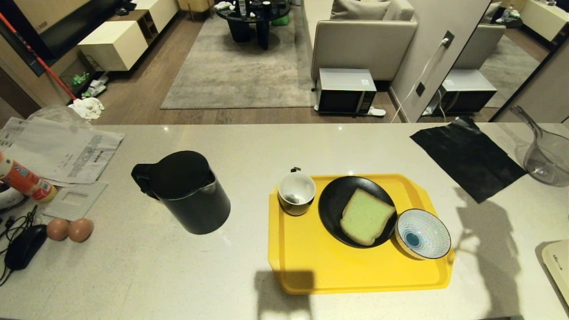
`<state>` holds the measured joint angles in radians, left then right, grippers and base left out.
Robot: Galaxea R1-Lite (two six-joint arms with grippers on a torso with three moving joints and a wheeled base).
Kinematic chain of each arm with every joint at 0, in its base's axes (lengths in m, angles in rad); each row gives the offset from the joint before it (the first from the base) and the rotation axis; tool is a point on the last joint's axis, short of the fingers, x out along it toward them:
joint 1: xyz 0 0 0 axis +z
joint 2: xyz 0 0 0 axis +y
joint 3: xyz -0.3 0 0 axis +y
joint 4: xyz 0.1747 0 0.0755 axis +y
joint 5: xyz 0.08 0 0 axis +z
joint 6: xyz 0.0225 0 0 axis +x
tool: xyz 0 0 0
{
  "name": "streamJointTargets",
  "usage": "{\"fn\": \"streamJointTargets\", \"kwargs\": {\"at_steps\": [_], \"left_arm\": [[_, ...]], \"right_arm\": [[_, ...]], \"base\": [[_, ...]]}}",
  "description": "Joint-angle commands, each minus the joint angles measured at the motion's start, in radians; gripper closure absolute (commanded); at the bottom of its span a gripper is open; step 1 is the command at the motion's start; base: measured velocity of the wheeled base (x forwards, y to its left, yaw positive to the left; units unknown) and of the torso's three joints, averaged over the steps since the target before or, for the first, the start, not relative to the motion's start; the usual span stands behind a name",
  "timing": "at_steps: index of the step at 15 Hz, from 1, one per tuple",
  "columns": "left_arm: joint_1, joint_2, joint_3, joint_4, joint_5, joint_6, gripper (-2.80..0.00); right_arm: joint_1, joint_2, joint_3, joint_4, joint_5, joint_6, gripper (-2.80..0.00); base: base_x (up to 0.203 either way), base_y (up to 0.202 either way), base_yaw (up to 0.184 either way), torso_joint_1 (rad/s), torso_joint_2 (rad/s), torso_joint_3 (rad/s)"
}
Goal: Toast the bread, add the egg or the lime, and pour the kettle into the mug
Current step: Pick up the egg
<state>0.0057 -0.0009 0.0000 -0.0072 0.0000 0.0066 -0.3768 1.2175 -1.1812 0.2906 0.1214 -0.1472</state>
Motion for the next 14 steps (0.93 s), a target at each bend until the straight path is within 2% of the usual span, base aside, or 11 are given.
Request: {"fn": "streamJointTargets", "kwargs": {"at_steps": [1, 3, 7, 14], "left_arm": [[0.0, -0.001, 0.0, 0.0, 0.0, 0.0, 0.0], [0.0, -0.001, 0.0, 0.0, 0.0, 0.0, 0.0], [0.0, -0.001, 0.0, 0.0, 0.0, 0.0, 0.0], [0.0, -0.001, 0.0, 0.0, 0.0, 0.001, 0.0]], "right_arm": [[0.02, 0.027, -0.007, -0.108, 0.036, -0.023, 0.0], [0.019, 0.024, -0.005, -0.123, 0.038, -0.065, 0.0], [0.019, 0.019, 0.003, -0.125, 0.038, -0.072, 0.0], [0.018, 0.036, 0.037, -0.191, 0.038, -0.072, 0.0]], "base": [[0.0, 0.0, 0.0, 0.0, 0.0, 0.0], [0.0, 0.0, 0.0, 0.0, 0.0, 0.0], [0.0, 0.001, -0.014, -0.002, 0.0, 0.0], [0.001, 0.008, -0.162, 0.003, 0.0, 0.002]]}}
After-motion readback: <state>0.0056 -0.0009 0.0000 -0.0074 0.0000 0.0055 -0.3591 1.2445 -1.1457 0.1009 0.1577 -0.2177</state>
